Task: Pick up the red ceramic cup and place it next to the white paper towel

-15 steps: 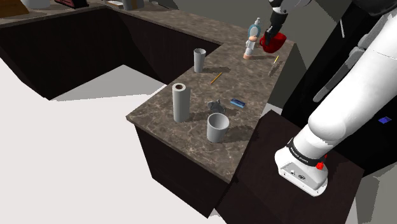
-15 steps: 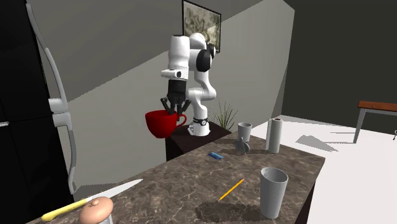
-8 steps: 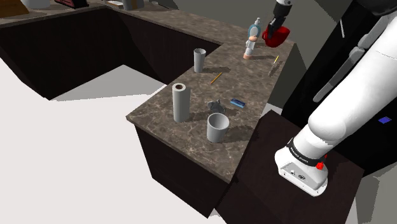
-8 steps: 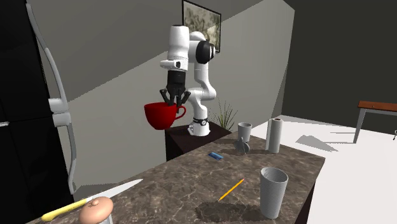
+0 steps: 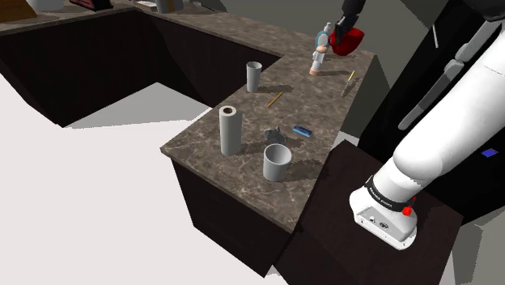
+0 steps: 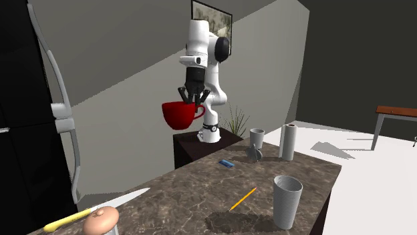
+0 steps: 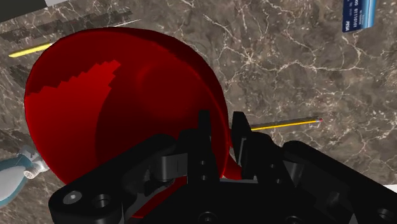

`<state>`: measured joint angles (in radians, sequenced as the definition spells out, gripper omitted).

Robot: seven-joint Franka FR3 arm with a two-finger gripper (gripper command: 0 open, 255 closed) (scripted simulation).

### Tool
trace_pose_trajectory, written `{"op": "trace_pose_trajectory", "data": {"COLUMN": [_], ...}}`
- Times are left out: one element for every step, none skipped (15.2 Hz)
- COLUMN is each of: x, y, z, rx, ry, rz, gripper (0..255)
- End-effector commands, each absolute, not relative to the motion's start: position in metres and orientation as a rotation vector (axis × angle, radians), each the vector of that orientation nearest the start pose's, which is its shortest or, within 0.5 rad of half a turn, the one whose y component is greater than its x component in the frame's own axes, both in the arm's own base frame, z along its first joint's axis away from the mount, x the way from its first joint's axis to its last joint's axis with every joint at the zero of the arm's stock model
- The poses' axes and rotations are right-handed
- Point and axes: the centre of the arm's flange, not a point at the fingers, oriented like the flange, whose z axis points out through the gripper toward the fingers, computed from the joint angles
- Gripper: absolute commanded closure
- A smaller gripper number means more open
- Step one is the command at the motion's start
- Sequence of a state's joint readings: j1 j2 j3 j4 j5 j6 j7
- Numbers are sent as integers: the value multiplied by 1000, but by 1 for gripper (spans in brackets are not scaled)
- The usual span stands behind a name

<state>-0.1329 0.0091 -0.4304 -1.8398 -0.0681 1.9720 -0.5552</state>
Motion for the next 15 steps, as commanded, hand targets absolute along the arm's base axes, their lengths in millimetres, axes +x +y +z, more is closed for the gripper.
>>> {"op": "trace_pose_trajectory", "data": {"x": [498,503,508,513,519,524,529,534,539,545,550,555,560,566,571], "y": [-289,-277,-265,-252,-240,-228,-216,-204,-192,-180,-168,-155,-143,-131,-119], "z": [528,528,528,528,528,528,528,528,528,528,528,528,528,528,528], "rx": [-3263,-3263,-3263,-3263,-3263,-3263,-3263,-3263,-3263,-3263,-3263,-3263,-3263,-3263,-3263], "ry": [-22,-22,-22,-22,-22,-22,-22,-22,-22,-22,-22,-22,-22,-22,-22], "rz": [-113,-113,-113,-113,-113,-113,-113,-113,-113,-113,-113,-113,-113,-113,-113], "gripper": [255,255,255,255,255,255,255,255,255,255,255,255,255,255,255]}}
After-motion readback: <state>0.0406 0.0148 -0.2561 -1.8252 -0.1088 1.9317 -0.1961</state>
